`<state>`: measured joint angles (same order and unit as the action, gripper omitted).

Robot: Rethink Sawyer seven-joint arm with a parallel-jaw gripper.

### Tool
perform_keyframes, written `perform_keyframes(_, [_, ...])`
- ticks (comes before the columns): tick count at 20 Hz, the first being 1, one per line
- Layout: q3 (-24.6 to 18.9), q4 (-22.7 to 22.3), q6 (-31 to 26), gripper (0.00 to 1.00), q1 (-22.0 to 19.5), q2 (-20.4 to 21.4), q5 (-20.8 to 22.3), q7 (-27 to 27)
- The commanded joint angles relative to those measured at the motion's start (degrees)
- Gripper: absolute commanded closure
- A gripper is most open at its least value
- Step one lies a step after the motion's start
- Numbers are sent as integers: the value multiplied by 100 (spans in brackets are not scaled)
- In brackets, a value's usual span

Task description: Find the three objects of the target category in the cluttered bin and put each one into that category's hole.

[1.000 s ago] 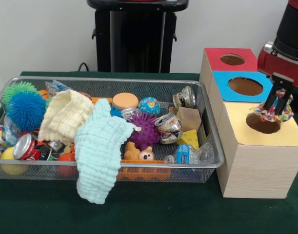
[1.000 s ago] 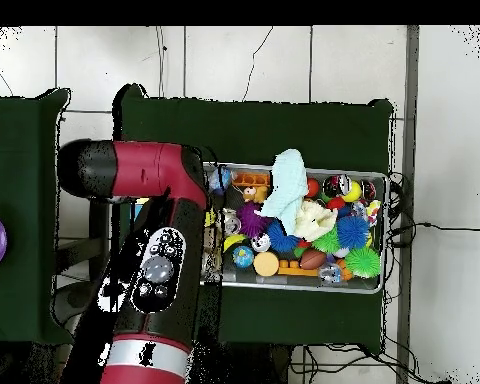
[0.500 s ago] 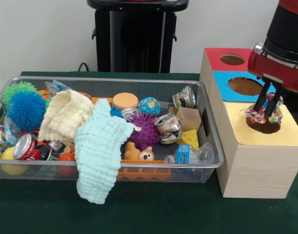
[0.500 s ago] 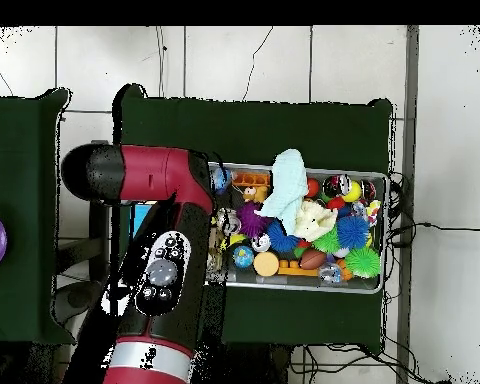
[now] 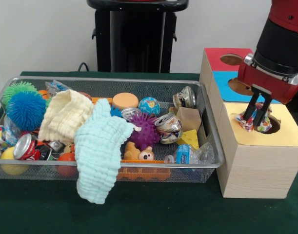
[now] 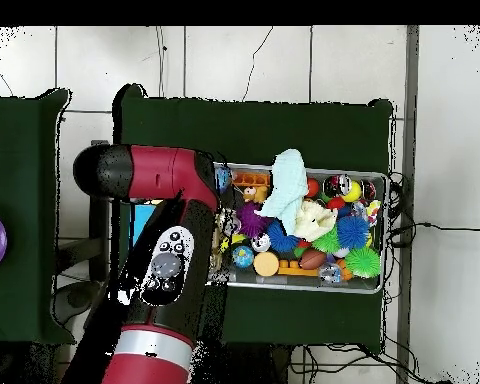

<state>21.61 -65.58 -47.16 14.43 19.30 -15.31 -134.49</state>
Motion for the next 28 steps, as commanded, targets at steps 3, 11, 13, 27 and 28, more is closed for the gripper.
perform_keyframes(3, [-382,-398,625,100,-299,-660,-181,-1273])
perform_keyframes(11, [-578,-536,682,100,-350,-605,-379,-1107])
perform_keyframes(13, [-623,-514,743,100,-357,-654,-425,-1077])
perform_keyframes(27, [-890,-268,1084,100,-426,-985,-715,-891])
perform_keyframes(28, [-923,-262,1096,100,-435,-989,-741,-874])
